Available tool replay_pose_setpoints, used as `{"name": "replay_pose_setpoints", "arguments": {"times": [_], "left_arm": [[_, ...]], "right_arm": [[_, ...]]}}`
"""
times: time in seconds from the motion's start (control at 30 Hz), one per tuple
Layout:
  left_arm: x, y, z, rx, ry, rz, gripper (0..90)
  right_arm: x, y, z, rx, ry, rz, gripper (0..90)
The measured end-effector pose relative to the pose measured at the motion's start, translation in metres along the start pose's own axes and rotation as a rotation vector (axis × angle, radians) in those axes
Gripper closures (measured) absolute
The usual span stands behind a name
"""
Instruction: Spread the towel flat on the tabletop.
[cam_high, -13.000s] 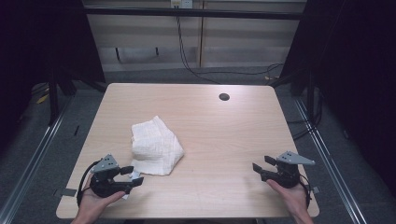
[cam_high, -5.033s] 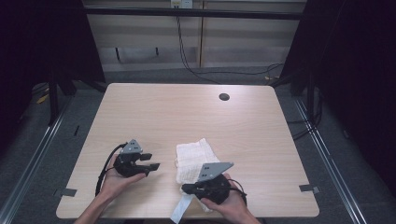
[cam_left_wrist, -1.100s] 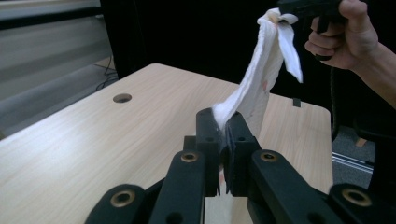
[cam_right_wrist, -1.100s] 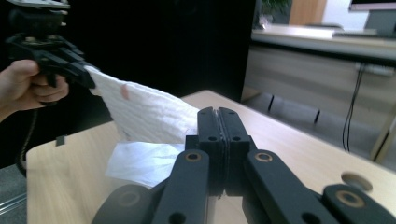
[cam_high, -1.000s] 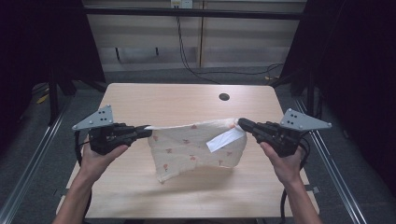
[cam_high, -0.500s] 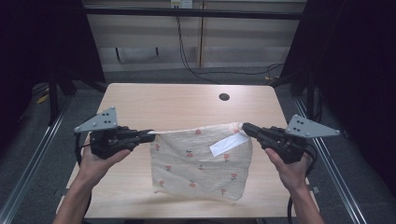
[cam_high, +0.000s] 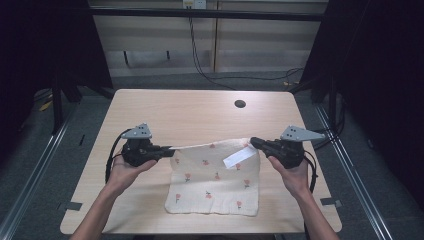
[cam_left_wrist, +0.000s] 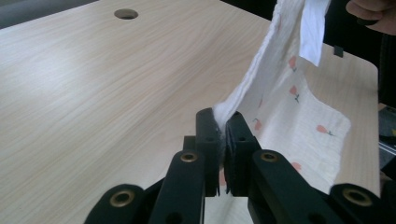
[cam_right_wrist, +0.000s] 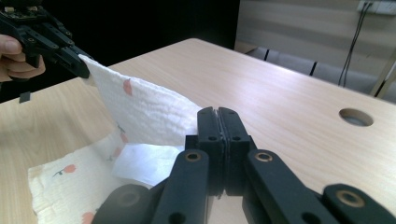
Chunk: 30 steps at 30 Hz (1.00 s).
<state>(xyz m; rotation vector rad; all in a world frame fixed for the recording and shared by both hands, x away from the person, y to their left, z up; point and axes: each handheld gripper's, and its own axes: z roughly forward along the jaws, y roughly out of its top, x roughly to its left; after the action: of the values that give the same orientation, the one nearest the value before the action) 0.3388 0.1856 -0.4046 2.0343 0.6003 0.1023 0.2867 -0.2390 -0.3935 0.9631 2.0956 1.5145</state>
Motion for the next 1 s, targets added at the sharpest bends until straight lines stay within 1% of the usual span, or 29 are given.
{"name": "replay_pose_setpoints", "arguments": {"times": [0.03,0.07,0.1,0.13,0.17,0.2,0.23,0.27,0.3,0.33,0.37,0.4,0.43,0.47,0.5,0.57,0.6,0.63,0.7,0.73,0.77,0.8,0.83,0.87,0.9,0.93,0.97,1.0], "left_arm": [[0.003,-0.001,0.0,-0.005,0.006,-0.015,86.5],[0.003,-0.001,0.0,-0.005,0.006,-0.015,86.6],[0.006,-0.002,0.002,0.001,0.01,-0.024,86.6],[0.007,-0.002,0.004,0.011,0.021,-0.027,86.6],[0.01,-0.003,0.008,0.018,0.016,-0.03,86.6],[0.012,-0.003,0.011,0.029,0.022,-0.032,86.6],[0.012,-0.003,0.011,0.029,0.022,-0.032,86.6],[0.016,-0.004,0.017,0.047,0.029,-0.041,86.6],[0.016,-0.004,0.017,0.047,0.029,-0.041,86.6],[0.019,-0.005,0.021,0.054,0.04,-0.048,86.6],[0.023,-0.006,0.023,0.055,0.037,-0.061,86.6],[0.026,-0.006,0.026,0.052,0.03,-0.076,86.6],[0.029,-0.006,0.03,0.058,0.041,-0.085,86.5],[0.032,-0.006,0.033,0.065,0.033,-0.092,86.5],[0.033,-0.005,0.036,0.07,0.042,-0.099,86.4],[0.035,-0.005,0.039,0.076,0.043,-0.113,86.4],[0.035,-0.005,0.039,0.076,0.043,-0.113,86.4],[0.037,-0.006,0.04,0.074,0.046,-0.113,86.4],[0.04,-0.006,0.041,0.078,0.051,-0.127,86.4],[0.042,-0.007,0.041,0.079,0.06,-0.131,86.4],[0.044,-0.007,0.041,0.079,0.057,-0.137,86.4],[0.049,-0.009,0.043,0.075,0.057,-0.148,86.0],[0.049,-0.009,0.043,0.075,0.057,-0.148,85.9],[0.051,-0.01,0.044,0.077,0.046,-0.157,85.9],[0.054,-0.012,0.049,0.086,0.042,-0.162,85.1],[0.054,-0.012,0.049,0.086,0.042,-0.162,83.0],[0.055,-0.013,0.051,0.099,0.053,-0.162,83.0],[0.056,-0.014,0.053,0.099,0.052,-0.166,79.7]], "right_arm": [[-0.003,-0.001,0.002,0.006,0.007,0.015,89.0],[-0.003,-0.001,0.002,0.006,0.007,0.015,89.0],[-0.006,-0.001,0.004,0.006,0.005,0.02,89.0],[-0.014,-0.001,0.008,0.01,0.005,0.029,89.0],[-0.016,-0.001,0.01,0.009,0.004,0.032,89.0],[-0.019,-0.001,0.012,0.011,0.001,0.035,89.0],[-0.019,-0.001,0.012,0.011,0.001,0.035,89.0],[-0.024,-0.003,0.019,0.026,-0.011,0.032,89.0],[-0.024,-0.003,0.019,0.026,-0.011,0.032,89.0],[-0.026,-0.004,0.022,0.034,-0.013,0.034,89.0],[-0.031,-0.007,0.029,0.053,-0.026,0.035,89.0],[-0.031,-0.007,0.029,0.053,-0.026,0.035,89.0],[-0.036,-0.01,0.035,0.063,-0.032,0.042,89.0],[-0.038,-0.011,0.037,0.066,-0.04,0.043,89.0],[-0.04,-0.012,0.04,0.079,-0.047,0.044,89.0],[-0.043,-0.013,0.045,0.091,-0.057,0.036,89.0],[-0.043,-0.013,0.045,0.091,-0.057,0.036,89.0],[-0.045,-0.013,0.052,0.1,-0.069,0.034,89.0],[-0.046,-0.013,0.055,0.101,-0.075,0.034,88.9],[-0.047,-0.014,0.058,0.102,-0.068,0.04,88.9],[-0.048,-0.014,0.061,0.107,-0.073,0.036,88.8],[-0.051,-0.016,0.066,0.112,-0.064,0.046,88.3],[-0.052,-0.017,0.068,0.116,-0.067,0.047,87.5],[-0.052,-0.017,0.068,0.116,-0.067,0.047,87.5],[-0.054,-0.019,0.071,0.13,-0.072,0.056,86.5],[-0.055,-0.02,0.072,0.137,-0.072,0.059,86.5],[-0.055,-0.02,0.072,0.137,-0.072,0.059,86.5],[-0.059,-0.021,0.072,0.151,-0.079,0.064,85.1]]}}
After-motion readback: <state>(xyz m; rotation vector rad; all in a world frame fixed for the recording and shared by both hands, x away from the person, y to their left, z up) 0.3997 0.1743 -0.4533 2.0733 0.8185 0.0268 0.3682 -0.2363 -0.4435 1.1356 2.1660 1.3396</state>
